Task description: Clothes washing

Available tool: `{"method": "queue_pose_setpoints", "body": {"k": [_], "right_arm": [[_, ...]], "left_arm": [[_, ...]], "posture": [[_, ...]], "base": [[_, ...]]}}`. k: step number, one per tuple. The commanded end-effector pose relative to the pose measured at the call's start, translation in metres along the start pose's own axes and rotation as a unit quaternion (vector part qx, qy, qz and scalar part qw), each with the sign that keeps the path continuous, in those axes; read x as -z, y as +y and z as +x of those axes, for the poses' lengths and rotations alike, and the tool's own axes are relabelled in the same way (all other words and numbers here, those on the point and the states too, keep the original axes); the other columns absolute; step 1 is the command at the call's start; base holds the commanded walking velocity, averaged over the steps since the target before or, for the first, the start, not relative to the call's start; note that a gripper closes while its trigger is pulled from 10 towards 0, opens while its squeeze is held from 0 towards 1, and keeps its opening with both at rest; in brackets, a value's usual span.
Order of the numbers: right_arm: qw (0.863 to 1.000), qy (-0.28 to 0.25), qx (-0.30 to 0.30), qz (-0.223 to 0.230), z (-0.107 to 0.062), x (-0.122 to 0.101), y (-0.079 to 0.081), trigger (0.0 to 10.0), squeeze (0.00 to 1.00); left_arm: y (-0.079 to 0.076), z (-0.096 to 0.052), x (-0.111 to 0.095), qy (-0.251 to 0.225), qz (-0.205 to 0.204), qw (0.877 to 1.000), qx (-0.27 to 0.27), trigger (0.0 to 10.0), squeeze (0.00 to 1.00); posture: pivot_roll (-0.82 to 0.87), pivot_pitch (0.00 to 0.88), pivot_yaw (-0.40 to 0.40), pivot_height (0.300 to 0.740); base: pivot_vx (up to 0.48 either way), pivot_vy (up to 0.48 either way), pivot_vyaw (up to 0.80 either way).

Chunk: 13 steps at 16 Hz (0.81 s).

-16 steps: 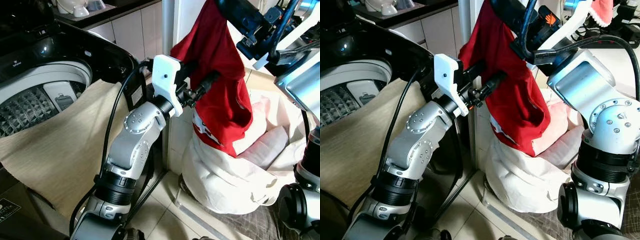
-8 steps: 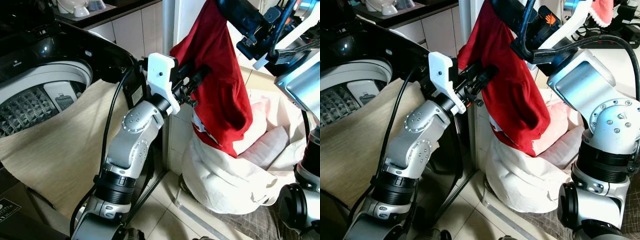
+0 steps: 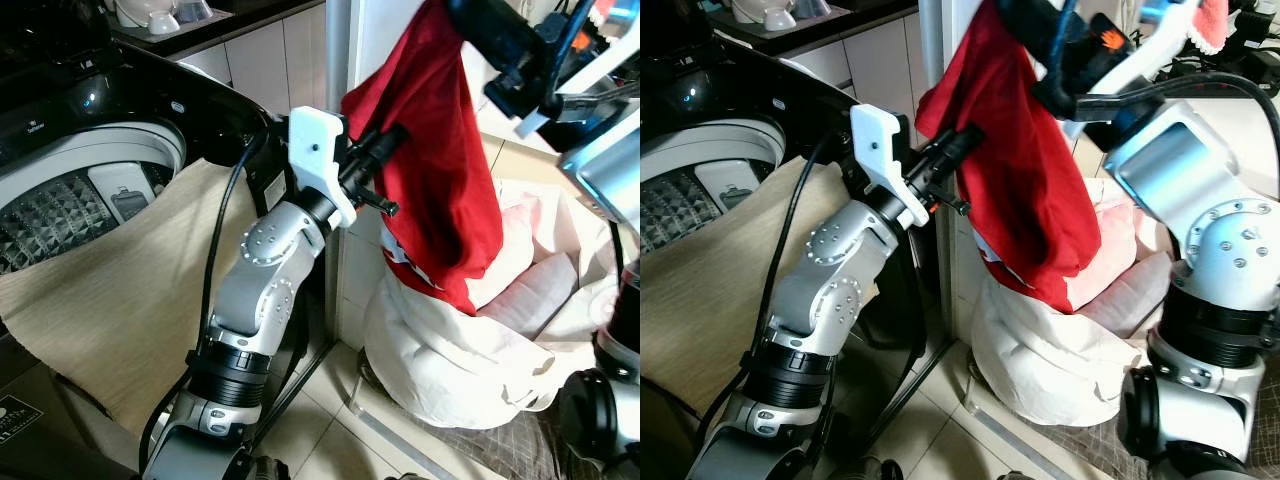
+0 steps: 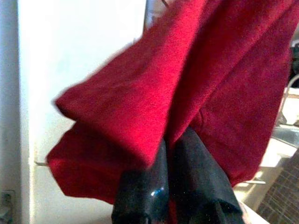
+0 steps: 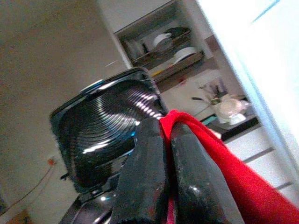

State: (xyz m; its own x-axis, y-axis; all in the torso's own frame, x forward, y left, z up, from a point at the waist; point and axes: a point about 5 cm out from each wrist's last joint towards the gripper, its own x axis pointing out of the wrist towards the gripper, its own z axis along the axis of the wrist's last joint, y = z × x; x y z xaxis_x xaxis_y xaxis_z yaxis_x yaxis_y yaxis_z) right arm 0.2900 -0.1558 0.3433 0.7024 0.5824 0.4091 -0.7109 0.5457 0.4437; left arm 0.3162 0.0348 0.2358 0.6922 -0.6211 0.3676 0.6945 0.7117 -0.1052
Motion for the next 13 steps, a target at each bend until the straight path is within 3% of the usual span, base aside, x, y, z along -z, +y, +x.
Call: {"method": "queue_pose_setpoints", "body": {"k": [1,5,6,7,10,11,12,13], "right_arm": [[0.999,-0.015,0.030,0.000,-0.007,-0.005,-0.011,0.0,0.00],[0.996,0.009,0.087,-0.024,-0.020,0.006,-0.026,0.0,0.00],[0.995,0.017,0.090,-0.026,-0.021,0.009,-0.026,1.8,0.00],[0.997,0.024,0.070,-0.026,-0.021,0.012,-0.022,10.0,1.00],[0.996,0.060,0.046,-0.057,-0.023,0.019,-0.014,10.0,1.00],[0.991,0.088,0.053,-0.088,-0.024,0.025,-0.015,10.0,1.00],[0.983,0.123,0.052,-0.123,-0.025,0.031,-0.014,10.0,0.00],[0.980,0.131,0.050,-0.143,-0.025,0.032,-0.013,10.0,0.00]], "left_arm": [[0.004,0.003,-0.011,-0.024,-0.001,1.000,-0.010,0.0,0.00],[0.018,0.002,-0.021,-0.043,0.012,0.998,-0.032,0.0,0.00],[0.022,0.001,-0.025,-0.044,0.022,0.998,-0.037,0.0,0.00],[0.029,0.001,-0.032,-0.043,0.046,0.997,-0.040,0.0,0.00],[0.053,0.001,-0.056,-0.045,0.097,0.992,-0.065,0.0,0.00],[0.073,0.002,-0.077,-0.046,0.144,0.985,-0.089,0.0,0.00],[0.101,0.002,-0.113,-0.054,0.212,0.968,-0.126,0.0,0.00],[0.120,0.001,-0.146,-0.072,0.270,0.945,-0.168,0.0,0.00]], "posture": [[-0.09,0.000,0.037,0.740],[-0.10,0.000,0.045,0.740],[-0.10,0.000,0.046,0.740],[-0.10,0.000,0.046,0.740],[-0.09,0.000,0.049,0.740],[-0.09,0.000,0.048,0.740],[-0.08,0.000,0.047,0.740],[-0.08,0.000,0.048,0.740]], "base": [[0.000,0.000,0.00],[0.000,0.000,0.00],[0.000,0.000,0.00],[0.000,0.000,0.00],[0.000,0.000,0.00],[0.000,0.000,0.00],[0.000,0.000,0.00],[0.000,0.000,0.00]]}}
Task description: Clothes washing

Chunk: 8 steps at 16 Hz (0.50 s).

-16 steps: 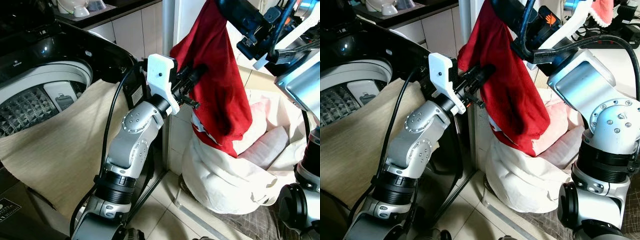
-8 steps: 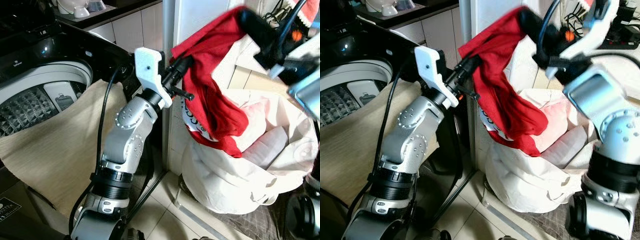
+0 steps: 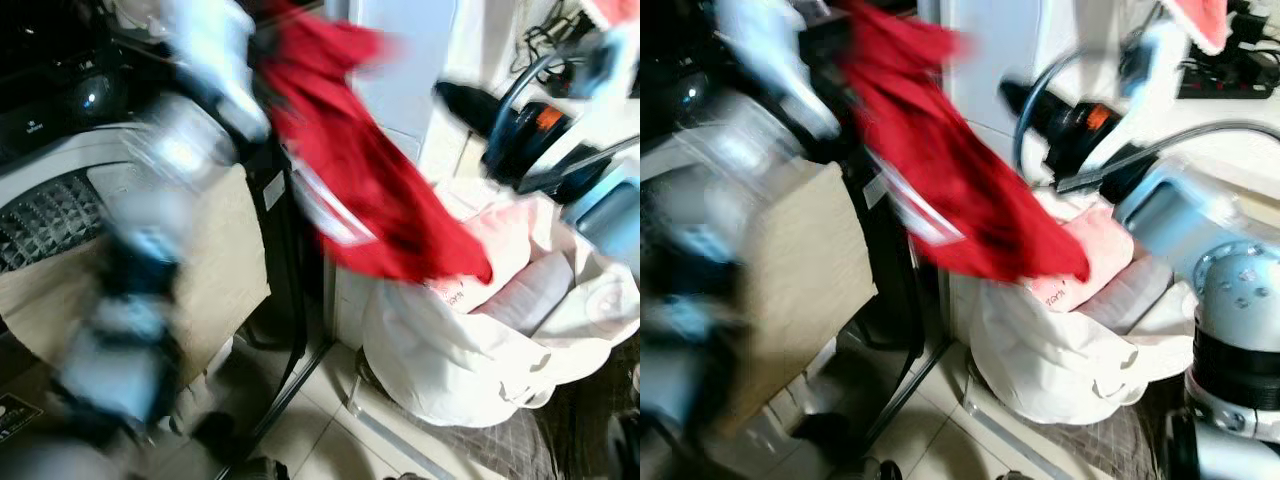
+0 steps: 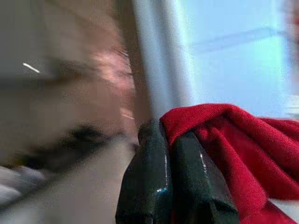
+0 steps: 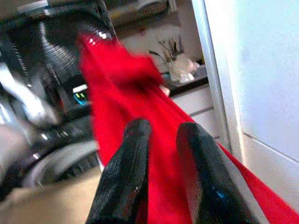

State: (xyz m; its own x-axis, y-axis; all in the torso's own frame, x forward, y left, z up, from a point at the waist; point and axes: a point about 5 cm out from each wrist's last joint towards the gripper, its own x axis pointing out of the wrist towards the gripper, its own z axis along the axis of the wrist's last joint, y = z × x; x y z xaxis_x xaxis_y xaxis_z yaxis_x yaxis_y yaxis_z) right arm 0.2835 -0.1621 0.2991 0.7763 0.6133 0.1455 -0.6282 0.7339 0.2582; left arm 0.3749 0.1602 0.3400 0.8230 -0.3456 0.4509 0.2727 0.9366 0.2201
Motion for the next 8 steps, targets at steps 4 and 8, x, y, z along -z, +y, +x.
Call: {"method": "queue_pose_setpoints", "body": {"k": [4,8], "right_arm": [[0.998,-0.007,-0.030,-0.057,0.000,-0.002,0.013,10.0,0.00],[0.997,-0.011,-0.035,-0.061,0.000,-0.002,0.015,10.0,0.00]], "left_arm": [[0.080,0.008,-0.109,-0.168,0.216,0.942,-0.197,0.0,0.00],[0.085,0.007,-0.119,-0.180,0.231,0.933,-0.209,0.0,0.00]], "posture": [[-0.07,0.000,0.053,0.740],[-0.07,0.000,0.053,0.740]], "base": [[0.000,0.000,0.00],[0.000,0.000,0.00]]}}
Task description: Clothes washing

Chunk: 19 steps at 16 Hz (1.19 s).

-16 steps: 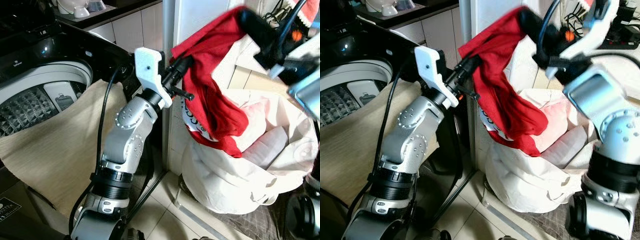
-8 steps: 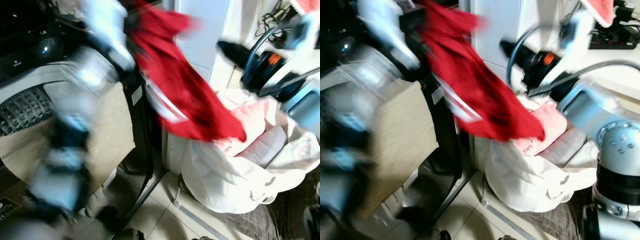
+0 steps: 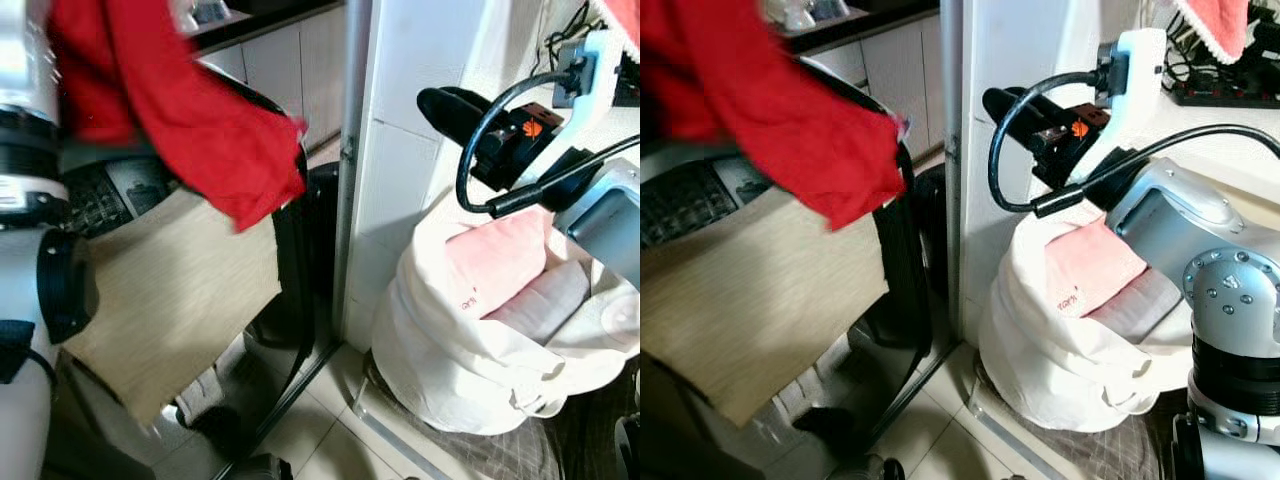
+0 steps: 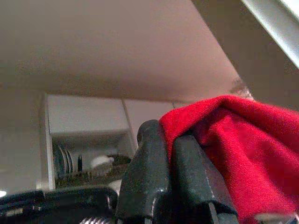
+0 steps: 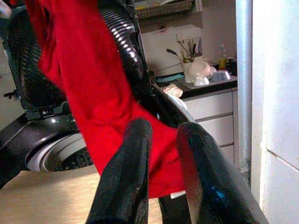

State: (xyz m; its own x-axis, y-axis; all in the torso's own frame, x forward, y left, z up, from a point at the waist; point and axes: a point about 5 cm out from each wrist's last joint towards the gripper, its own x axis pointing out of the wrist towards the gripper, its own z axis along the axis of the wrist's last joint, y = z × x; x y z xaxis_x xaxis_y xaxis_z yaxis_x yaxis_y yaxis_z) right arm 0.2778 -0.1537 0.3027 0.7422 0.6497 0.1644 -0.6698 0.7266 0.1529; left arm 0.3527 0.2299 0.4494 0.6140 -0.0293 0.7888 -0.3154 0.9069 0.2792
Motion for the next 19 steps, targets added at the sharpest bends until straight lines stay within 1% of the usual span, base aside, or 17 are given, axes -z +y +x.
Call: {"method": "queue_pose_setpoints", "body": {"k": [1,2,3,4,5,6,7,10,11,12,16,17,18,19], "right_arm": [[1.000,-0.007,-0.019,-0.015,0.003,0.002,0.013,10.0,0.00],[0.999,0.011,-0.041,-0.025,0.009,0.015,0.030,10.0,0.00],[0.998,0.021,-0.049,-0.029,0.011,0.020,0.036,10.0,0.00],[0.997,0.038,-0.063,-0.029,0.013,0.029,0.043,10.0,0.00],[0.996,0.044,-0.071,-0.029,0.013,0.032,0.046,10.0,0.00],[0.994,0.059,-0.088,-0.029,0.013,0.038,0.050,10.0,0.00],[0.993,0.067,-0.097,-0.031,0.013,0.041,0.052,10.0,0.00],[0.989,0.086,-0.115,-0.043,0.014,0.048,0.057,10.0,0.00],[0.988,0.090,-0.113,-0.049,0.015,0.049,0.055,10.0,0.00],[0.989,0.089,-0.108,-0.048,0.016,0.049,0.053,10.0,0.00],[0.992,0.084,-0.086,-0.044,0.020,0.048,0.046,10.0,0.00],[0.993,0.081,-0.080,-0.044,0.021,0.047,0.044,10.0,0.00],[0.993,0.080,-0.076,-0.043,0.021,0.047,0.044,10.0,0.00],[0.994,0.078,-0.070,-0.043,0.021,0.046,0.042,10.0,0.00]], "left_arm": [[-0.006,-0.009,0.034,0.100,0.046,0.993,0.030,0.0,0.00],[-0.023,-0.068,0.116,0.328,0.074,0.939,0.077,10.0,0.00],[-0.025,-0.093,0.139,0.399,0.076,0.910,0.082,10.0,0.00],[-0.029,-0.116,0.157,0.465,0.028,0.881,0.087,10.0,0.00],[-0.027,-0.122,0.161,0.481,0.018,0.873,0.083,10.0,0.00],[-0.023,-0.131,0.167,0.507,-0.017,0.860,0.063,10.0,0.95],[-0.020,-0.134,0.169,0.516,-0.018,0.854,0.064,10.0,1.00],[-0.002,-0.132,0.168,0.521,-0.015,0.853,0.029,10.0,1.00],[0.007,-0.129,0.166,0.513,-0.007,0.858,0.013,10.0,1.00],[0.013,-0.125,0.164,0.508,-0.005,0.862,0.003,10.0,1.00],[0.021,-0.124,0.162,0.505,-0.004,0.863,0.001,10.0,1.00],[0.023,-0.123,0.161,0.498,-0.002,0.867,-0.006,10.0,1.00],[0.024,-0.119,0.159,0.484,0.003,0.875,-0.010,10.0,1.00],[0.021,-0.115,0.156,0.469,0.007,0.883,0.002,10.0,1.00]], "posture": [[-0.08,0.000,0.066,0.740],[-0.09,0.000,0.066,0.740],[-0.09,0.000,0.067,0.740],[-0.09,0.000,0.068,0.740],[-0.09,0.000,0.068,0.740],[-0.08,0.000,0.063,0.740],[-0.08,0.000,0.061,0.740],[-0.07,0.000,0.048,0.740],[-0.07,0.000,0.045,0.740],[-0.06,0.000,0.043,0.740],[-0.06,0.000,0.040,0.740],[-0.06,0.000,0.040,0.740],[-0.06,0.000,0.040,0.740],[-0.06,0.000,0.040,0.740]], "base": [[0.000,0.000,0.00],[0.000,0.000,0.00],[0.000,0.000,0.00],[0.000,0.000,0.00],[0.000,0.000,0.00],[0.000,0.000,0.00],[0.000,0.000,0.00],[0.000,0.000,0.00],[0.000,0.000,0.00],[0.000,0.000,0.00],[0.000,0.000,0.00],[0.000,0.000,0.00],[0.000,0.000,0.00],[0.000,0.000,0.00]]}}
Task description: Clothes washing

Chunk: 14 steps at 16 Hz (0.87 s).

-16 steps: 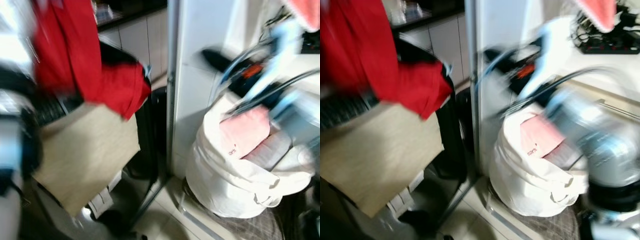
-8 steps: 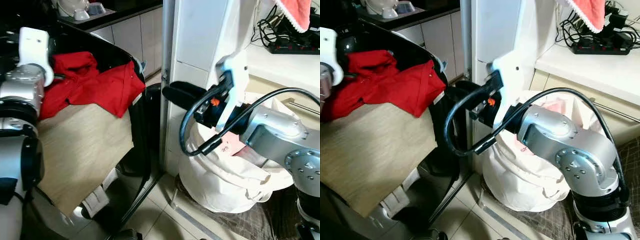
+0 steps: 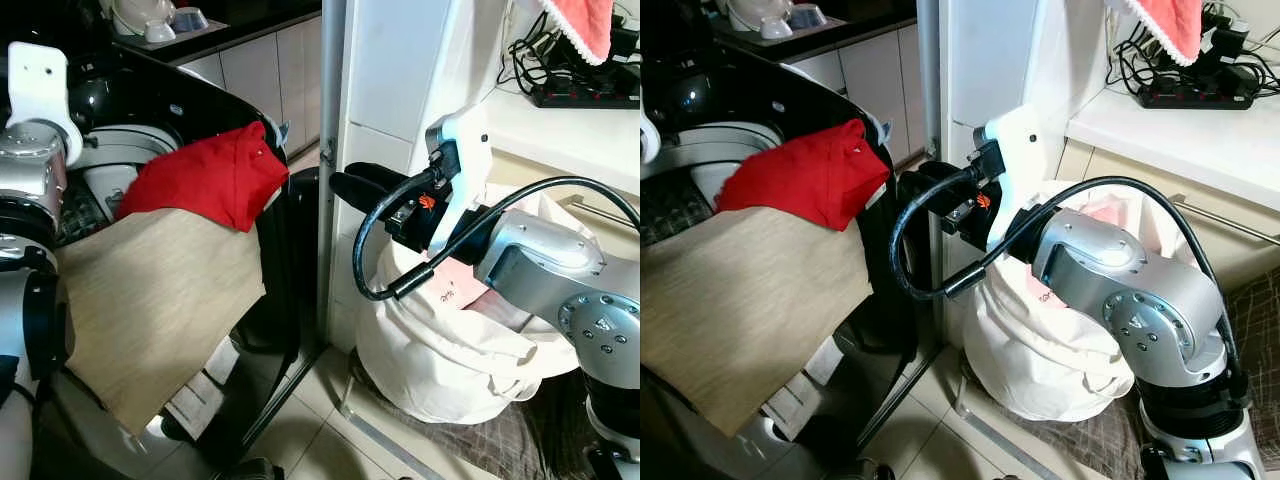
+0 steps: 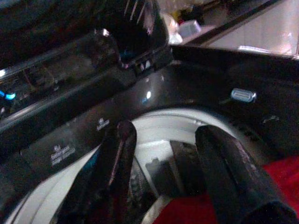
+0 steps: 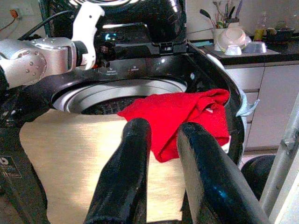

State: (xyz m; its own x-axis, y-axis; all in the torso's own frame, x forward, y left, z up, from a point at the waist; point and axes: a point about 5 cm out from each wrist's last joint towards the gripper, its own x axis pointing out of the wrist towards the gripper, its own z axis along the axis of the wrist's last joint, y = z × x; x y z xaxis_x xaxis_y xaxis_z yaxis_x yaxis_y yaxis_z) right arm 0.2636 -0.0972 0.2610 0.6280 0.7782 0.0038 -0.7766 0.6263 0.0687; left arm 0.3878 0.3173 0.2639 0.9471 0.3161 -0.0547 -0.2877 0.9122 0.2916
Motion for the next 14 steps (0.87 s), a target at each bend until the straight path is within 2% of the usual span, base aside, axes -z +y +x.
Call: {"method": "queue_pose_setpoints", "body": {"k": [1,2,3,4,5,6,7,8,11,13,14], "right_arm": [[1.000,-0.010,0.025,-0.007,-0.002,-0.006,-0.008,10.0,0.00],[0.999,0.000,0.042,-0.016,-0.003,-0.003,-0.012,10.0,0.00],[0.998,0.020,0.058,-0.033,-0.006,0.003,-0.016,10.0,0.00],[0.996,0.033,0.067,-0.046,-0.008,0.008,-0.018,10.0,0.00],[0.995,0.040,0.070,-0.053,-0.009,0.010,-0.019,10.0,0.00],[0.995,0.042,0.070,-0.054,-0.009,0.011,-0.019,10.0,0.00],[0.996,0.041,0.061,-0.049,-0.011,0.012,-0.016,10.0,0.00],[0.997,0.041,0.051,-0.048,-0.013,0.012,-0.013,10.0,0.00],[0.994,0.078,0.021,-0.076,-0.027,0.025,-0.011,10.0,0.00],[0.992,0.089,0.028,-0.080,-0.029,0.028,-0.013,10.0,0.00],[0.992,0.091,0.030,-0.080,-0.029,0.029,-0.014,10.0,0.00]], "left_arm": [[-0.014,0.000,-0.025,-0.061,0.005,0.997,0.054,10.0,1.00],[-0.043,-0.003,-0.033,-0.102,-0.036,0.980,0.166,10.0,1.00],[-0.075,-0.014,-0.035,-0.142,-0.038,0.944,0.295,10.0,0.00],[-0.096,-0.024,-0.029,-0.159,0.013,0.916,0.367,10.0,0.00],[-0.111,-0.031,-0.017,-0.152,0.064,0.898,0.407,10.0,0.00],[-0.117,-0.032,-0.012,-0.147,0.081,0.893,0.418,10.0,0.00],[-0.127,-0.034,-0.001,-0.135,0.136,0.888,0.418,10.0,0.00],[-0.132,-0.034,0.004,-0.125,0.155,0.885,0.420,10.0,0.00],[-0.144,-0.043,0.020,-0.111,0.189,0.862,0.458,10.0,0.00],[-0.148,-0.043,0.026,-0.105,0.207,0.858,0.459,10.0,0.00],[-0.147,-0.042,0.027,-0.099,0.211,0.862,0.449,10.0,0.00]], "posture": [[-0.06,0.000,0.039,0.740],[-0.06,0.000,0.040,0.740],[-0.06,0.000,0.040,0.740],[-0.06,0.000,0.040,0.740],[-0.07,0.000,0.042,0.740],[-0.07,0.000,0.042,0.740],[-0.07,0.000,0.043,0.740],[-0.08,0.000,0.045,0.740],[-0.08,0.000,0.045,0.740],[-0.09,0.000,0.047,0.740],[-0.09,0.000,0.048,0.740]], "base": [[0.000,0.000,0.00],[0.000,0.000,0.00],[0.000,0.000,0.00],[0.000,0.000,0.00],[0.000,0.000,0.00],[0.000,0.000,0.00],[0.000,0.000,0.00],[0.000,0.000,0.00],[0.000,0.000,0.00],[0.000,0.000,0.00],[0.000,0.000,0.00]]}}
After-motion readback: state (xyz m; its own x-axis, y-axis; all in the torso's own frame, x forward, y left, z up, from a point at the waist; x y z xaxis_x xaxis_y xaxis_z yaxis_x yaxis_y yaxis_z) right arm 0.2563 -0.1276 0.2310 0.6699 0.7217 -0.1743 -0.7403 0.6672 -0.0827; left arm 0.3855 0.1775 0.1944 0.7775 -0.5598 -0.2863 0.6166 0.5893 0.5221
